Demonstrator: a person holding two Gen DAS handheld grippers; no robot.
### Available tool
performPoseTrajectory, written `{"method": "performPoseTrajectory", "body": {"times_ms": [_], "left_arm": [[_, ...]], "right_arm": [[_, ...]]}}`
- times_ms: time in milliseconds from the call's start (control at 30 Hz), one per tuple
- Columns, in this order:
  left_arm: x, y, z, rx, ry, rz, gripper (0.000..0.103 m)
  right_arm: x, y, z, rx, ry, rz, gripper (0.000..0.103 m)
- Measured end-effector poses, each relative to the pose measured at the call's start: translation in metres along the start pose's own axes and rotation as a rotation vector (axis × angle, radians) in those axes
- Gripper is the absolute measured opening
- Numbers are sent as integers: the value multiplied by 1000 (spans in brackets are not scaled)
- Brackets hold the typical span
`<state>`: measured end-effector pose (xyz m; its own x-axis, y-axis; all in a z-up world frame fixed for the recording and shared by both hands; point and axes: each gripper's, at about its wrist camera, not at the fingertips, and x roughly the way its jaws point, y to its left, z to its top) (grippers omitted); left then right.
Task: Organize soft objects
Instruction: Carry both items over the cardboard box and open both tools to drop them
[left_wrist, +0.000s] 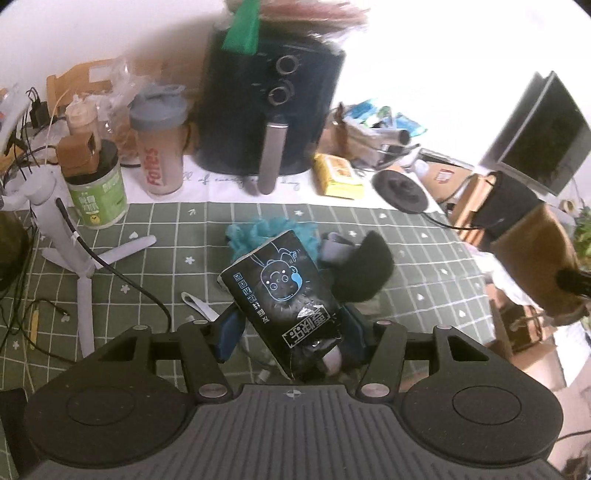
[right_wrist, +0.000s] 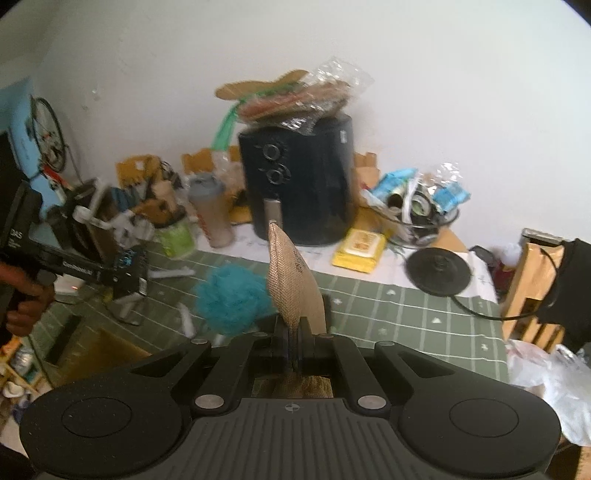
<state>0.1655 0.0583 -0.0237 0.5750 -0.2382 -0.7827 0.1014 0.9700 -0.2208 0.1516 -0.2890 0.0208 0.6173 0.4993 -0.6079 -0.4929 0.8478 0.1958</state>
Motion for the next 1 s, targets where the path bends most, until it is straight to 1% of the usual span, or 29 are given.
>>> {"method": "performPoseTrajectory", "body": {"times_ms": [200,367,533,767,867,967,1000], "left_arm": [[-23,-17,-16,31,21,-16,56],[-33,-32,-33,73,55,-33,56],[-34,-43,-50,94,92,-59,56],[-26,-57,-71,132,162,-43,58],[-22,-63,-79,145,175,-17,63],[-20,-64,-84,126,170,7,82],[-20,-65,-85,120,165,15,84]], "right_arm": [[-11,5,-3,57,-1,89,7],[-11,15,-13,82,24,171,7],[-6,22,-28,116,75,227,7],[7,30,-45,185,160,301,7],[13,28,-53,228,195,319,7],[19,28,-59,263,221,344,7],[21,30,-60,264,228,348,7]]}}
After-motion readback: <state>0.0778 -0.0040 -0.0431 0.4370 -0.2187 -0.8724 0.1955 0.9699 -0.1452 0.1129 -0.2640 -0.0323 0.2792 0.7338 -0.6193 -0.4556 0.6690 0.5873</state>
